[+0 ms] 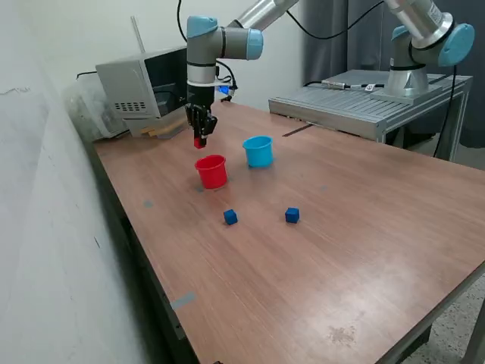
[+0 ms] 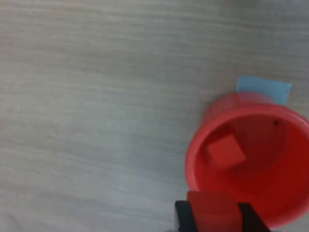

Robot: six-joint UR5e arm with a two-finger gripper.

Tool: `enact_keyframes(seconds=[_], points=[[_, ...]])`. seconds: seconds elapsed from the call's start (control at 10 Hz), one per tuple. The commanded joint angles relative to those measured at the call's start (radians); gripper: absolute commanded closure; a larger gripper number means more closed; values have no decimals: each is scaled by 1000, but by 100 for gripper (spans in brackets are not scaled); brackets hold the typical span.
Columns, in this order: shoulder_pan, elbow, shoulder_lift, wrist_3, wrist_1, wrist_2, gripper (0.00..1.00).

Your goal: Place red objects in the red bin, and blue objects in the blue bin.

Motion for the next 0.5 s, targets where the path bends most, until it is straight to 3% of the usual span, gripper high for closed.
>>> enact_keyframes(seconds=[0.0, 0.4], points=[[6, 38, -5, -4, -2, 1, 100], [23, 36, -5, -6, 0, 4, 100]])
